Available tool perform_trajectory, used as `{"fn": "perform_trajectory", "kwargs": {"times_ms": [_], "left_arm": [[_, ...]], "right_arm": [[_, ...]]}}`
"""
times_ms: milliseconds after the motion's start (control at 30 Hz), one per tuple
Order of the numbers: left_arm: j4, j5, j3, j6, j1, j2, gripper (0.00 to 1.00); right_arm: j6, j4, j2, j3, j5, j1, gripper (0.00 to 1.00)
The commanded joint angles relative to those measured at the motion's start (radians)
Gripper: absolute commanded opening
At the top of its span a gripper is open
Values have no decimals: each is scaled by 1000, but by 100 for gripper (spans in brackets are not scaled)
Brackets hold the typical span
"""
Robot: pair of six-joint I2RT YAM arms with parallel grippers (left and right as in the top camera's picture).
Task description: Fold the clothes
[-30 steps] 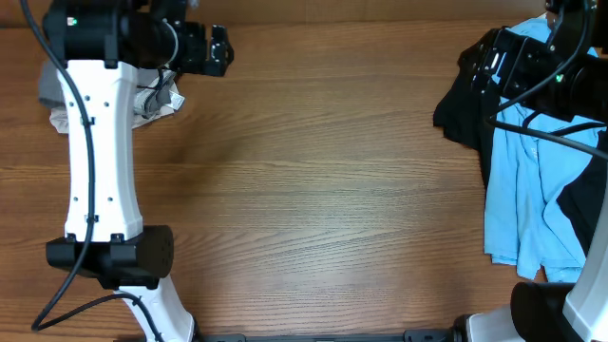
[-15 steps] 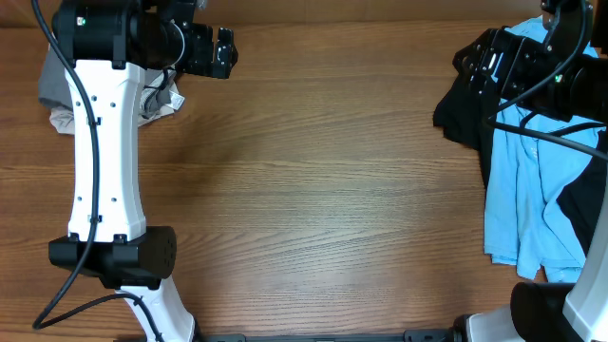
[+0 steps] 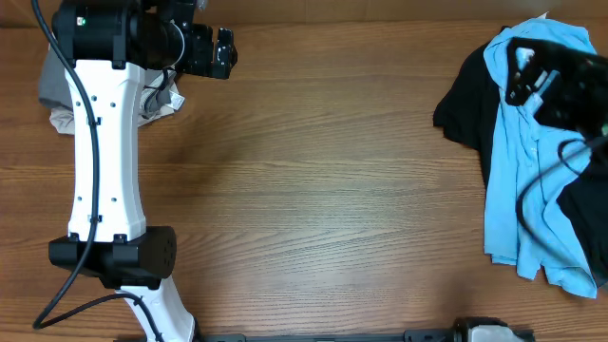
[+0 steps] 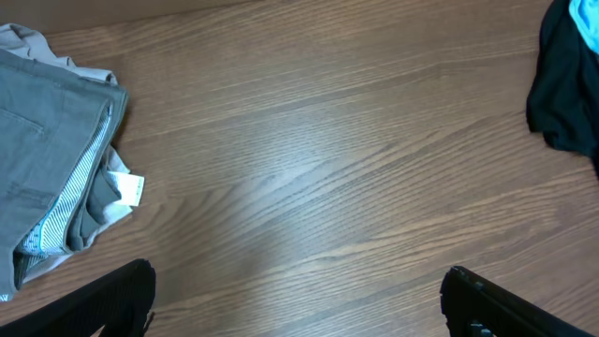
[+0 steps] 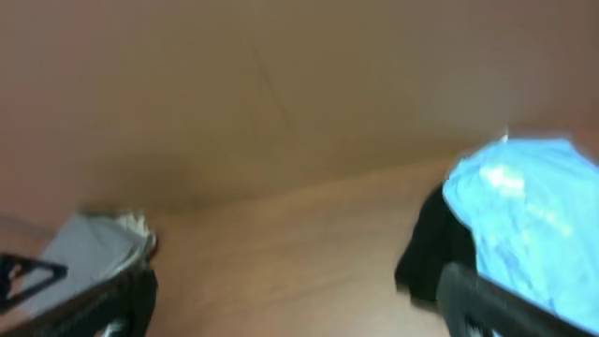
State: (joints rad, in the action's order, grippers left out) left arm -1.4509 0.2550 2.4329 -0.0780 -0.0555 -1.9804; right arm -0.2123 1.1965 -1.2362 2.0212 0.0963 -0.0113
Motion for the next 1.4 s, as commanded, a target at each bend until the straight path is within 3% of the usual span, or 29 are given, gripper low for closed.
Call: {"fn": "perform_trajectory", "kwargs": {"times_ms": [0,267,400,633,967,1367], "left_arm": [[0,-3,6,-12,-3,23,100],[0,-3,6,-12,-3,23,100],[0,-3,6,-12,-3,23,100],[0,-3,6,-12,-3,23,100],[1,-3,6,-12,-3,23,100],[0,-3,6,-12,-3,23,100]], "right_arm": [[5,-155,121,-264,-25,5,100],[39,-646,460,-951,-13,5,100],[186,-794,608,-1211,55,5,100],[191,-980,858,-1556,54,-11,100],[191,-1163,1080,-1854,55,-18,100],[191,-1230,1190,-2013,35,-18,100]]}}
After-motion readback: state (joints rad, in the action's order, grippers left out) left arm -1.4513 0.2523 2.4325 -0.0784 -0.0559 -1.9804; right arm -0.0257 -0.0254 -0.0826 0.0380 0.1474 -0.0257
